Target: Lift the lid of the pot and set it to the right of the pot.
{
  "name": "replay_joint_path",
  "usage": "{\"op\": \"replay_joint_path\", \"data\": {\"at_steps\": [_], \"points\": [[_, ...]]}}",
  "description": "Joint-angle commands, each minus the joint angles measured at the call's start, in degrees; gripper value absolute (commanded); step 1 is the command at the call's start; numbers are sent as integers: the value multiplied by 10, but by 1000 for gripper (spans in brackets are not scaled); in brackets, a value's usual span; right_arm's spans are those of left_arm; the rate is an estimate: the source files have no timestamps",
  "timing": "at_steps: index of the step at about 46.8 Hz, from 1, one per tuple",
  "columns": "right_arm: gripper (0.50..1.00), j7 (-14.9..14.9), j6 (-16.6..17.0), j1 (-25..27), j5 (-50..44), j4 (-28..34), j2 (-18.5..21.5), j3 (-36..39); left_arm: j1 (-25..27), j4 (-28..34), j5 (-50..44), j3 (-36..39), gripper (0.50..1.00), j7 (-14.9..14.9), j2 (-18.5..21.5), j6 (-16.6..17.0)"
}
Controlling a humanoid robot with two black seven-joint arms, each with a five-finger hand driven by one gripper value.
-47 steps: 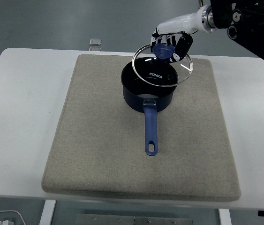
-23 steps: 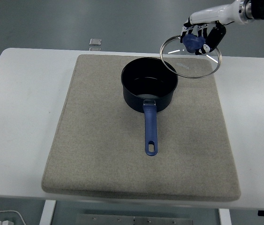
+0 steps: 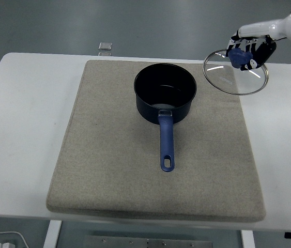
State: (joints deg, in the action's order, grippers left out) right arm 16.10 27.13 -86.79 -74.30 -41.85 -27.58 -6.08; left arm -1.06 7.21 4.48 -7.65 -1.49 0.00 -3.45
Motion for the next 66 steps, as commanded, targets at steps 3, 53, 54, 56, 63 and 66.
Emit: {"op": "replay_joint_path", "data": {"at_steps": [3,53,54,56,63,66], "points": [[500,0,-17,17,-1,5,-1,-1,0,0,0,0,1000,0,0,0],[535,0,-98,105,2,12,33,0,0,0,0,0,1000,0,0,0],[535,0,-98,106,2,12,35,0,0,0,-1,0,1000,0,0,0],[537,0,-98,107,2,12,35,0,0,0,0,0,1000,0,0,0],[639,2,-101,111,5,12,35,0,0,0,0,0,1000,0,0,0],[737,3,-101,111,6,12,35,1,0,0,0,0,1000,0,0,0]]}}
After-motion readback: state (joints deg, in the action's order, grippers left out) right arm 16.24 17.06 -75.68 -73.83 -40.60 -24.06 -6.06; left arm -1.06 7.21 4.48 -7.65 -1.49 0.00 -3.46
